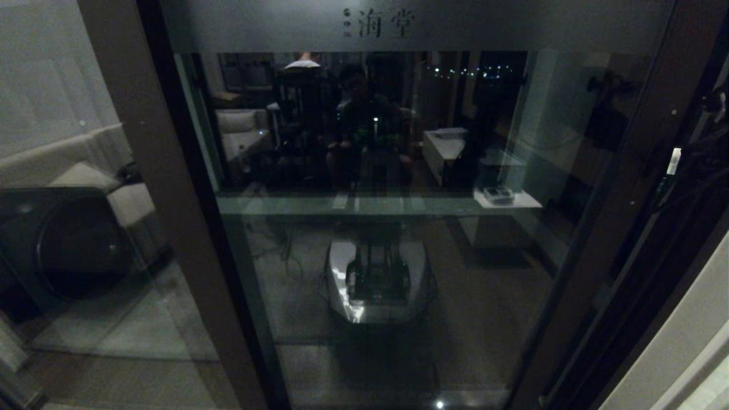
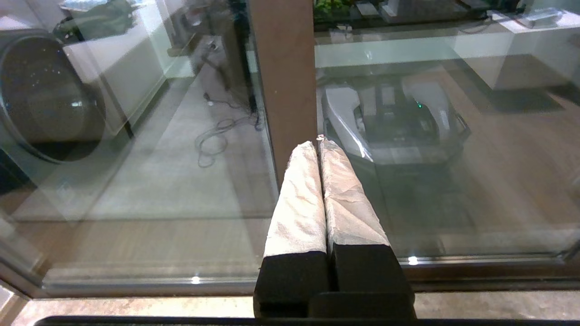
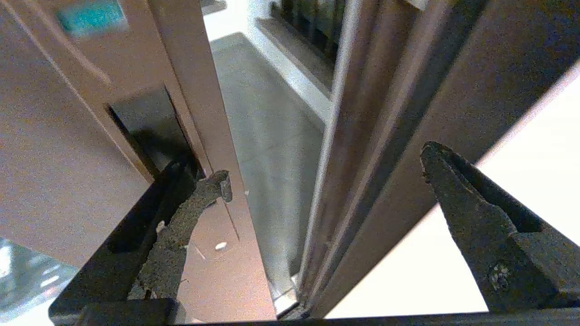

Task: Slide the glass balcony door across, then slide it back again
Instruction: Close the slid door

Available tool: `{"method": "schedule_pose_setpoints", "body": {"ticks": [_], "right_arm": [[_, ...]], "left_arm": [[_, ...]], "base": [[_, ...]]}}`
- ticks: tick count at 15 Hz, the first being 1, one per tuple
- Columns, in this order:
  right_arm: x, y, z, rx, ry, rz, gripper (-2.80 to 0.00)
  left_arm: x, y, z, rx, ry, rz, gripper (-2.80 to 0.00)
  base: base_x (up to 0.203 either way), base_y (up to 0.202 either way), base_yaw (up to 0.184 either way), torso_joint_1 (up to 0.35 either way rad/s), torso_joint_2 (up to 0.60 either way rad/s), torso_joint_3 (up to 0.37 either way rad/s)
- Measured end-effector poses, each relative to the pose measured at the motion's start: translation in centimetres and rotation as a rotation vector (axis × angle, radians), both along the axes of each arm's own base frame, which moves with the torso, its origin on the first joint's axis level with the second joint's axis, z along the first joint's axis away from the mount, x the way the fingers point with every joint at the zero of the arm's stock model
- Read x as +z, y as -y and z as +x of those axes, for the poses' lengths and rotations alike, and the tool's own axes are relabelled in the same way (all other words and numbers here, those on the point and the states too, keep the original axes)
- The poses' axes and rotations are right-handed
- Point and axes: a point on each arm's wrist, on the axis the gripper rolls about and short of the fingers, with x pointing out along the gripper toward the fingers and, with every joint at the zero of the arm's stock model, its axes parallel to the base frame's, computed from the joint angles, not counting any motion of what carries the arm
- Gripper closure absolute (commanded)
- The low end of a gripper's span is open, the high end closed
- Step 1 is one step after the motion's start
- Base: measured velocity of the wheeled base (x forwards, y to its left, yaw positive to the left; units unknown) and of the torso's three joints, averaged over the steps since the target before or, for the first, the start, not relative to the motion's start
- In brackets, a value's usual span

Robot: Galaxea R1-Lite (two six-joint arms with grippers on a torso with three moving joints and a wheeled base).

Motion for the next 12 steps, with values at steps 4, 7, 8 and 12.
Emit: {"method": "schedule_pose_setpoints", "body": {"ticks": [4,7,8,12], "right_arm": [[0.0,0.5,-0.1,-0.006,0.000,-0.014,-2.80],[0.1,0.8,-0.2,-0.012,0.001,-0.016,-2.80],[0.2,0.8,-0.3,-0.012,0.002,-0.016,-2.80],[0.6,0.1,-1.7,0.022,0.005,-0.007,-2.80]], "left_arm": [[0.0,0.0,0.0,0.000,0.000,0.001,0.00],[0.0,0.0,0.0,0.000,0.000,0.000,0.00],[0.0,0.0,0.0,0.000,0.000,0.000,0.00],[0.0,0.0,0.0,0.000,0.000,0.000,0.00]], "base": [[0.000,0.000,0.000,0.000,0.00,0.000],[0.000,0.000,0.000,0.000,0.00,0.000],[0.000,0.000,0.000,0.000,0.00,0.000],[0.000,0.000,0.000,0.000,0.00,0.000]]}}
